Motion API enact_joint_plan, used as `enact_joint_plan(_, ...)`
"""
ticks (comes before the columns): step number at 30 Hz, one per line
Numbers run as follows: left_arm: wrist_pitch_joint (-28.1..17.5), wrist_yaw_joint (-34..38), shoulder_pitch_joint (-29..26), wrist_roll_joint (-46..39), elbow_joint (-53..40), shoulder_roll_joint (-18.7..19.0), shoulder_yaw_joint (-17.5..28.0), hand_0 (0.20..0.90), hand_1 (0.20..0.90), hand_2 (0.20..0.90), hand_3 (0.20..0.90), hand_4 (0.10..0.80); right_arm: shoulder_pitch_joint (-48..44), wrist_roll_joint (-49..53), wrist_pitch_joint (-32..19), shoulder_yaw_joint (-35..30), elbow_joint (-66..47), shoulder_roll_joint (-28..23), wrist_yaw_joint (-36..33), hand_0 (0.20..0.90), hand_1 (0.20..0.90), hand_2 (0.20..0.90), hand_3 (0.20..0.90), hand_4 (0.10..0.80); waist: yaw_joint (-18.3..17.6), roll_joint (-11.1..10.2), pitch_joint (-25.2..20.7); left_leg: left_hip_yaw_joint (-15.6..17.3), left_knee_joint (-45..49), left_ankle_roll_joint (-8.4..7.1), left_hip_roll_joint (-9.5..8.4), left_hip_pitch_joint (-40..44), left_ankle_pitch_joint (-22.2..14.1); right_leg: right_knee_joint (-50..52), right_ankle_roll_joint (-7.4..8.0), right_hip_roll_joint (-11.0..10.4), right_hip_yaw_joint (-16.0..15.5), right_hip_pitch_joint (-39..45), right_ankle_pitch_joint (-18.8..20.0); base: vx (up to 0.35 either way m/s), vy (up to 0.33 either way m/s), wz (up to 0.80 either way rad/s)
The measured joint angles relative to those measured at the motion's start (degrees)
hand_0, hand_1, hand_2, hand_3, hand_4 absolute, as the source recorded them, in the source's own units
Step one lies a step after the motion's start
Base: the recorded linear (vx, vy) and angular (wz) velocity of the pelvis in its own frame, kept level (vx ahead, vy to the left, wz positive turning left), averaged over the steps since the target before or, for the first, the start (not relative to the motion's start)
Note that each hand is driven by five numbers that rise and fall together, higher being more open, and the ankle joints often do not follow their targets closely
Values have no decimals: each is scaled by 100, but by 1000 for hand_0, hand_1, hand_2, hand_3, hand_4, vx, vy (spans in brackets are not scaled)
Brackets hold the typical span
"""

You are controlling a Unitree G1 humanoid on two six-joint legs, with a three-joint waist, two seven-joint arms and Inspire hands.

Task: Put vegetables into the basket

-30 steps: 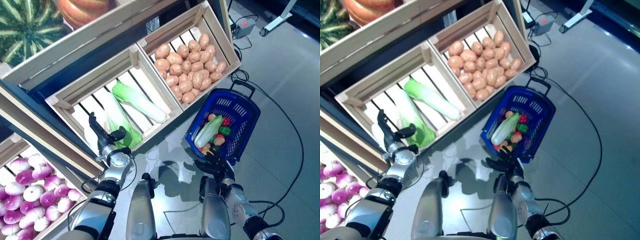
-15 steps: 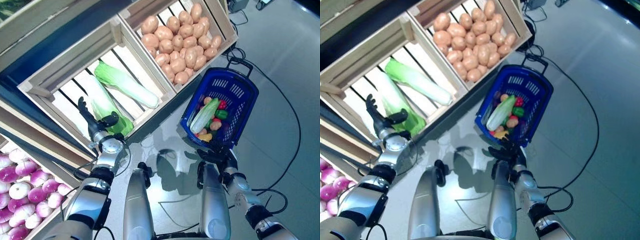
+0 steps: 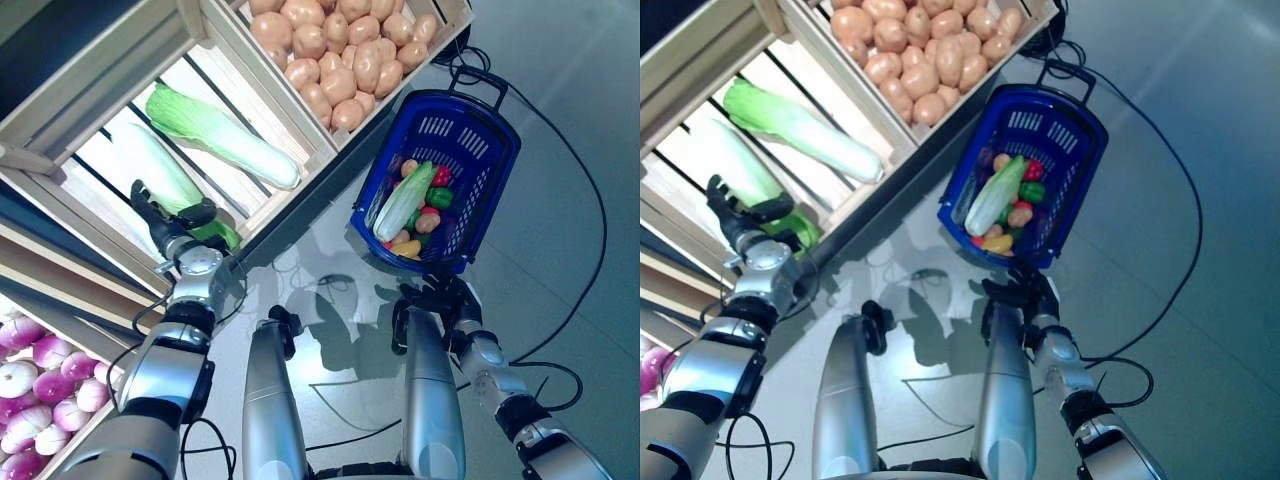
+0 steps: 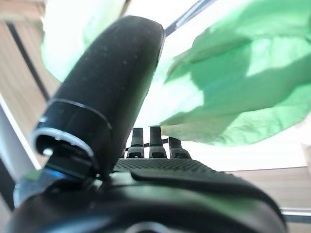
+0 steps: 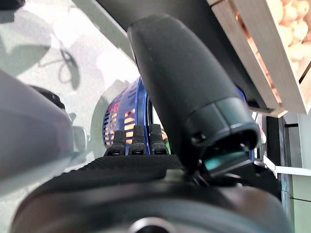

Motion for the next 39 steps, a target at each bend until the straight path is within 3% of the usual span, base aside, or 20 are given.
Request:
enact_joint_plan(15, 463, -465, -711, -567, 468, 485, -143, 900, 900, 900, 900, 800, -454, 77, 0, 2, 29, -69, -46, 900, 900, 900, 900, 800, -5, -27, 59, -135, 273, -24, -3, -648, -69, 299, -38, 36, -11, -644, -31, -25, -18, 1)
enact_joint_plan(16, 525, -520, -769, -599, 479, 542, -151, 900, 900, 900, 900, 800, -478, 151, 3, 14, 23, -111, -48, 900, 900, 900, 900, 800, -14, -28, 60, -143, 677, 58, -53, -750, -144, 300, -39, -5, -21, -712, -31, -32, -27, -12)
enact_joint_plan(17, 624, -522, -772, -638, 498, 566, -153, 900, 900, 900, 900, 800, -523, 208, 9, 30, 19, -179, -48, 900, 900, 900, 900, 800, 22, 19, 61, -53, 1396, 225, -39, -736, -452, 333, -33, -1, -19, -763, -29, -30, -27, -32)
enact_joint_plan(18, 715, -531, -812, -663, 562, 562, -136, 900, 900, 900, 900, 800, -554, 212, -5, 6, -4, -243, -50, 900, 900, 900, 900, 800, 37, 139, 54, -84, 1319, 159, 19, -629, -962, 510, -65, 36, -24, -835, -42, -25, -24, -8)
enact_joint_plan(19, 797, -721, -864, -677, 579, 586, -166, 900, 900, 900, 900, 800, -493, 220, -30, -34, -17, -248, -78, 900, 900, 900, 900, 800, 12, 116, 52, 35, 1340, 183, 72, -698, -947, 1356, -333, 25, 92, -886, -295, -20, -20, 26)
enact_joint_plan(20, 803, -824, -926, -679, 572, 617, -221, 900, 900, 900, 900, 800, -481, 220, -46, -49, -26, -247, -88, 900, 900, 900, 900, 800, -20, 103, 53, 60, 1345, 173, 101, -732, -945, 1509, -394, 31, 97, -793, -435, -17, -15, 57)
enact_joint_plan(21, 790, -1073, -959, -692, 466, 727, -253, 429, 429, 429, 429, 486, -512, 222, -52, -69, -61, -273, -98, 900, 900, 900, 900, 800, -71, 27, 71, 137, 1426, 133, 128, -836, -960, 1339, -116, -1, 71, -668, -894, -9, -7, 25)
enact_joint_plan(22, 773, -1140, -938, -786, 434, 824, -234, 300, 300, 300, 300, 400, -598, 222, -42, -70, -65, -298, -96, 900, 900, 900, 900, 800, -45, 38, 66, 67, 1764, 204, 153, -834, -1103, 1354, -118, 31, 25, -733, -894, -6, -5, 7)
enact_joint_plan(23, 784, -1191, -945, -925, 428, 884, -196, 300, 300, 300, 300, 400, -600, 224, -43, -72, -76, -309, -96, 900, 900, 900, 900, 800, -44, 30, 71, 47, 1771, -1, 133, -637, -1296, 1356, -118, 33, 6, -743, -893, 8, 1, -13)
enact_joint_plan(30, 828, -1533, -704, -1346, 391, 944, -123, 300, 300, 300, 300, 400, -286, 228, -47, -143, -202, -317, -97, 900, 900, 900, 900, 800, -48, 16, 71, 53, 1768, 117, 140, -457, -1355, 1289, -149, 32, 1, -511, -854, 25, 0, 3)
enact_joint_plan(39, 915, -1724, -200, -1342, 342, 794, -74, 300, 300, 300, 300, 400, -73, 229, -22, -138, -195, -245, -96, 900, 900, 900, 900, 800, -55, -3, 74, 191, 1232, 28, 206, 460, -1399, 897, -164, 49, -90, 317, -900, 32, -10, -3)
